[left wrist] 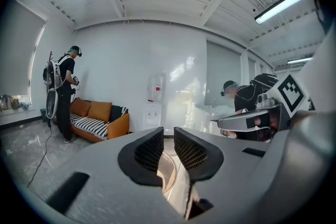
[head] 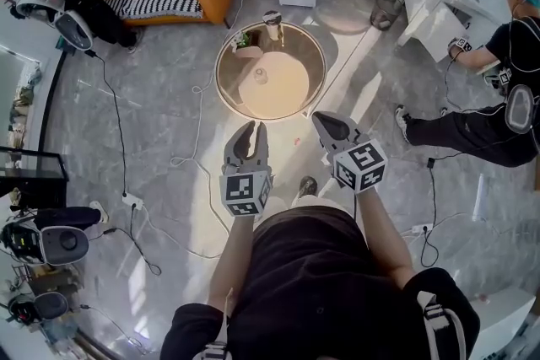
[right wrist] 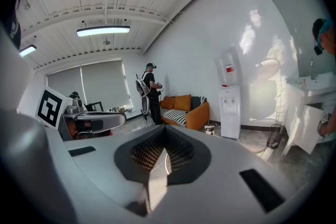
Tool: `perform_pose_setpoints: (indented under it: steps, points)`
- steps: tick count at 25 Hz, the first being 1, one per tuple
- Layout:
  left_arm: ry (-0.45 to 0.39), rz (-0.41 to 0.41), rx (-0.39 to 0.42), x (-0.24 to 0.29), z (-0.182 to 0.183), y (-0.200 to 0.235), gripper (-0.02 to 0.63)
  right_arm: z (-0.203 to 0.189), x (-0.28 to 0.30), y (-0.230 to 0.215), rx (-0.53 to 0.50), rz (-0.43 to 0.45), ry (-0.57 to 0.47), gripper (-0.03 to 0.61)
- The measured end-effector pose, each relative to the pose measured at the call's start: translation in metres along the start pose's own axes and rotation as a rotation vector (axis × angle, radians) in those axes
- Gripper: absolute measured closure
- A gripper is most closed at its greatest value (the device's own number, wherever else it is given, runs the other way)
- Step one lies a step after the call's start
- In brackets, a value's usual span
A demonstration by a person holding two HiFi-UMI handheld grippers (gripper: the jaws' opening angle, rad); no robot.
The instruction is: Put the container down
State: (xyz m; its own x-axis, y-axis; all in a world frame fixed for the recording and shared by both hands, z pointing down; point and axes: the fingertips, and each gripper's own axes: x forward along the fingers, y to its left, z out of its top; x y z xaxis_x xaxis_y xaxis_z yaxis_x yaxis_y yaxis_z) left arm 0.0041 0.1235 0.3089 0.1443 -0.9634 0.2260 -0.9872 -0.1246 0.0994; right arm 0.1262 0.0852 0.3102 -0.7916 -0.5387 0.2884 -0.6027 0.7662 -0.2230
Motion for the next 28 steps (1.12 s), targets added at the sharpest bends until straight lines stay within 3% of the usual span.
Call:
perform_pose_setpoints:
  steps: [11, 28]
  points:
    - [-0.027, -0.045, -0.016, -0.018, 0.016, 0.005, 0.592, 0.015, -0.003, 0.026, -0.046, 0.031, -0.045, 0.574]
    - [0.028, -0.066, -0.02, -0.023, 0.003, 0.0, 0.595, 0.011, -0.008, 0.045, -0.082, 0.073, -0.067, 0.575]
